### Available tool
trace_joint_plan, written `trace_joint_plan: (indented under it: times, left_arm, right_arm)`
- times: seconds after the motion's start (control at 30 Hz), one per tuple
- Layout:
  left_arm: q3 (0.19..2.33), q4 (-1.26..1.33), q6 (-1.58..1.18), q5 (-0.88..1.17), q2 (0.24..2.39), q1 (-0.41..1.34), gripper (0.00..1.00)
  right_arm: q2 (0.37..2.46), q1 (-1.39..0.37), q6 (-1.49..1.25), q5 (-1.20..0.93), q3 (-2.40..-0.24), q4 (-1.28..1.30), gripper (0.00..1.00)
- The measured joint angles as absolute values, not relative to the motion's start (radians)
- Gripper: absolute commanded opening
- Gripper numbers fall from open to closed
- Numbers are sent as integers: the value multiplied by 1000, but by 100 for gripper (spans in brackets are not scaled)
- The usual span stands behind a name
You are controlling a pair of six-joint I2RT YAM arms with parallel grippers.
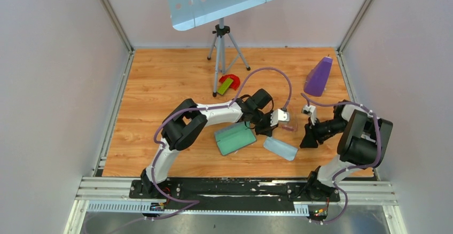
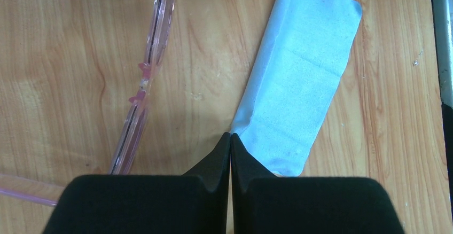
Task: Organize the sunglasses
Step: Pick up the glasses cleaning cloth from the center of the board.
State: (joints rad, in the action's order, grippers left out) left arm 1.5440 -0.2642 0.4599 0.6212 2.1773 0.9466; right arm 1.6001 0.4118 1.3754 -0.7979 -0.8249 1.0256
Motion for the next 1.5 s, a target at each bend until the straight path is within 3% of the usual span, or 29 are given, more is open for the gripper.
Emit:
trace_joint_plan:
  times: [0.6, 1.5]
  left_arm:
    - [1520, -218, 417, 622, 2177, 944, 0]
    - [1480, -150, 356, 628, 2177, 937, 0]
  right_arm:
    - [1602, 393, 1420, -812, -826, 1057, 43]
    - [1520, 272, 1328, -759, -722, 898, 24]
